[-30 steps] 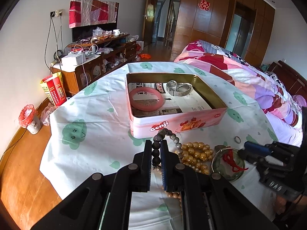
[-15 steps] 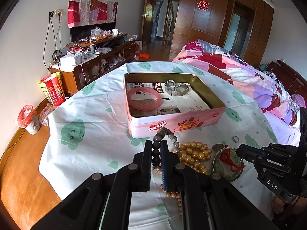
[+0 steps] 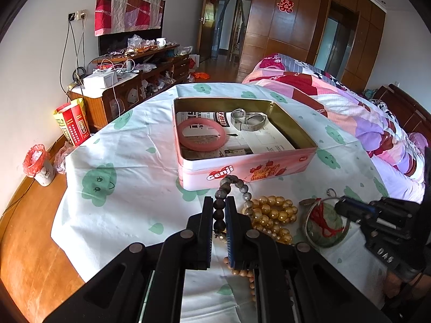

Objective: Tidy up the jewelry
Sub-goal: 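Grasp the silver bangle beside the jade bangle with the right tool, then lower the bead bracelet and silver bangle into the tin, opening both tools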

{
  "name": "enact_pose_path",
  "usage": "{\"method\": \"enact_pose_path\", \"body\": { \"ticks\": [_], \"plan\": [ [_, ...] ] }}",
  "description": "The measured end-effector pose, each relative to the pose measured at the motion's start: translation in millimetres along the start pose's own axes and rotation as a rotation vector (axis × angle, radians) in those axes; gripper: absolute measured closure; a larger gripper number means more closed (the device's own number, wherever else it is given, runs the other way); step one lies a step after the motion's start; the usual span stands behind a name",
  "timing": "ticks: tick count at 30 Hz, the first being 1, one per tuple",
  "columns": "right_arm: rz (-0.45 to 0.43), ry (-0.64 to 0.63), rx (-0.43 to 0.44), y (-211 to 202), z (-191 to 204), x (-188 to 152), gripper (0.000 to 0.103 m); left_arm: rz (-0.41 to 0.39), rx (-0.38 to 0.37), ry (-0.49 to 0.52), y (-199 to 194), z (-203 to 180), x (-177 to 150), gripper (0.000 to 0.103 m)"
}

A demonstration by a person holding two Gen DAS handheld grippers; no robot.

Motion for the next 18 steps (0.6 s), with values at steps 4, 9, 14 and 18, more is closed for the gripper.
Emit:
{"method": "enact_pose_path", "body": {
  "ticks": [4,9,14,18],
  "plan": [
    [-0.036,0.027,0.008,-10.1,-6.3,8.7,0.095,-0.002,0.000,0.002,1.0,0.4,0.4,0.095],
    [-0.057,0.063,0.039,-18.6,-12.2,15.5,0.095,-0.009,-0.001,0.004,-1.1,-0.6,2.6,0.095],
    [-0.085,0.065,0.044,-27.8,-12.7,23.9,0.095,-0.033,-0.001,0.022,-6.0,-3.2,13.2,0.095],
    [-0.101,0.060,0.041,-27.3,-14.0,34.1,0.095,-0.056,-0.007,0.043,-8.9,-6.9,23.6,0.095]
  ]
}}
Point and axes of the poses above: each gripper's, at about its wrist camera, not at the fingertips, and y roughly the way its jaws point, z to its left, x to its top, the point moved 2 cm from there along y, roughly the way its jaws point, and after that the axes turned 12 degrees about -x, right-handed, at the moved point
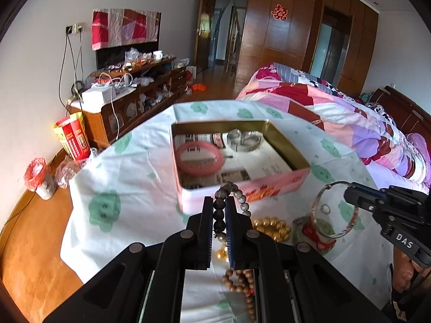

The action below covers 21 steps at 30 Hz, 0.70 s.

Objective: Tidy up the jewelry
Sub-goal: 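Lower the bead bracelet and silver bangle into the tin, opening both tools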

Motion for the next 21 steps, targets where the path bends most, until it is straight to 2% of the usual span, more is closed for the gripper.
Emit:
{"method": "enact_pose_path", "body": {
  "ticks": [21],
  "plan": [
    [-0.017,-0.008,-0.008,39.4,-2.0,53.3,0.095,-0.059,0.012,0.057,13.4,7.0,48.7,0.095]
  ]
}}
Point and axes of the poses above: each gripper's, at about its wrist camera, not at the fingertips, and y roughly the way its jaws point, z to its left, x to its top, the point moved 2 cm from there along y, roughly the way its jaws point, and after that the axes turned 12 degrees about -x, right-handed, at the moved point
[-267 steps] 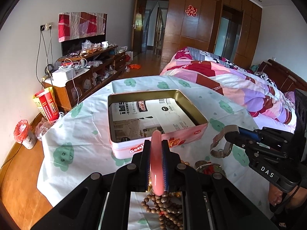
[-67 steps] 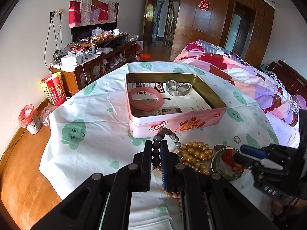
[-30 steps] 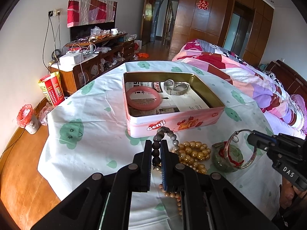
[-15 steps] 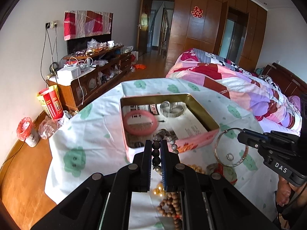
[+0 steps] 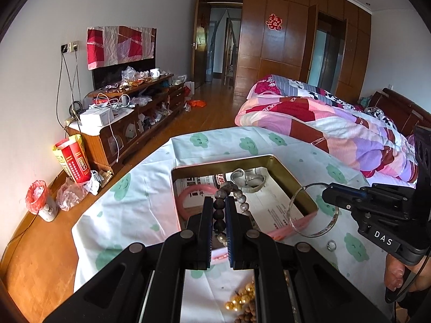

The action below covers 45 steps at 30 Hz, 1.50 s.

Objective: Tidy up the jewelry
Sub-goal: 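Lower the bead bracelet and silver bangle into the tin, opening both tools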

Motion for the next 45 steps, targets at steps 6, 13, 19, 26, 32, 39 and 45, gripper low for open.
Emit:
{"method": "enact_pose_path", "body": {
  "ticks": [6,13,19,26,32,39,45],
  "plan": [
    [0.005,0.002,0.005,8.5,-0.3,7.0,0.095,0.014,0.013,0.011,13.0,0.8,4.2,0.095],
    [0.008,-0.002,0.002,16.3,1.3,14.9,0.095,0.032,0.025,0.030,27.1,3.7,9.7,0.095],
    [0.029,-0.007,0.004,30.0,3.5,21.6,0.095,0.050,0.036,0.038,40.1,6.6,13.6,0.095],
    [0.044,-0.010,0.000,41.0,5.7,23.7,0.095,0.075,0.044,0.038,55.1,11.6,14.8,0.095],
    [0.066,-0.022,-0.005,52.1,9.1,24.5,0.095,0.095,0.047,0.039,63.9,13.9,13.8,0.095],
    [0.094,-0.030,-0.010,64.9,13.8,23.4,0.094,0.121,0.054,0.036,74.9,19.2,9.2,0.095],
    [0.109,-0.040,-0.021,74.2,15.7,21.5,0.094,0.142,0.057,0.039,82.8,20.3,5.5,0.095]
  ]
}}
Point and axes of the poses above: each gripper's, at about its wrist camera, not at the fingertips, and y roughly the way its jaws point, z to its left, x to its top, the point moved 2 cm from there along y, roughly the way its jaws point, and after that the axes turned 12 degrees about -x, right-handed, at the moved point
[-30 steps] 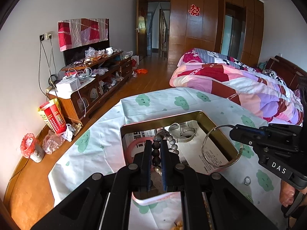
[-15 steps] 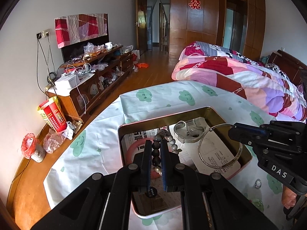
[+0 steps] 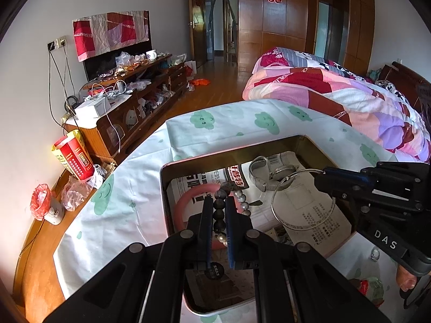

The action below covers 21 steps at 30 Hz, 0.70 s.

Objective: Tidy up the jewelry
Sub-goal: 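Lower the bead bracelet and silver bangle into the tin, opening both tools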

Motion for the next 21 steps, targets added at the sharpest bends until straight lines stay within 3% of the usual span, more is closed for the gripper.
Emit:
{"method": "enact_pose_path", "body": {
  "ticks": [12,13,14,15,16,17,18,21],
  "plan": [
    [0.009,0.006,-0.007,10.0,-2.7,-3.9,0.093,0.022,0.014,-0.003,6.6,0.2,-2.1,0.092],
    [0.010,0.011,-0.004,9.9,-3.8,-4.5,0.092,0.028,0.022,-0.002,6.6,-0.6,-2.8,0.086],
    [0.011,0.017,-0.004,9.5,-4.5,-5.0,0.092,0.028,0.037,0.000,5.6,-1.4,-3.7,0.072],
    [0.009,0.021,-0.006,9.1,-5.4,-5.2,0.086,0.023,0.046,0.004,4.0,-2.3,-4.4,0.063],
    [0.007,0.029,-0.008,8.4,-7.1,-5.5,0.078,0.008,0.061,0.009,0.7,-3.3,-5.4,0.044],
    [0.006,0.035,-0.009,7.7,-8.1,-5.9,0.072,-0.005,0.074,0.013,-2.4,-4.1,-5.9,0.034],
    [0.002,0.045,-0.010,6.2,-10.0,-6.5,0.063,-0.020,0.075,0.017,-5.9,-4.8,-6.3,0.034],
    [-0.009,0.059,-0.019,1.6,-13.4,-7.5,0.061,-0.019,0.078,0.014,-9.4,-4.2,-7.4,0.034]
  ]
}}
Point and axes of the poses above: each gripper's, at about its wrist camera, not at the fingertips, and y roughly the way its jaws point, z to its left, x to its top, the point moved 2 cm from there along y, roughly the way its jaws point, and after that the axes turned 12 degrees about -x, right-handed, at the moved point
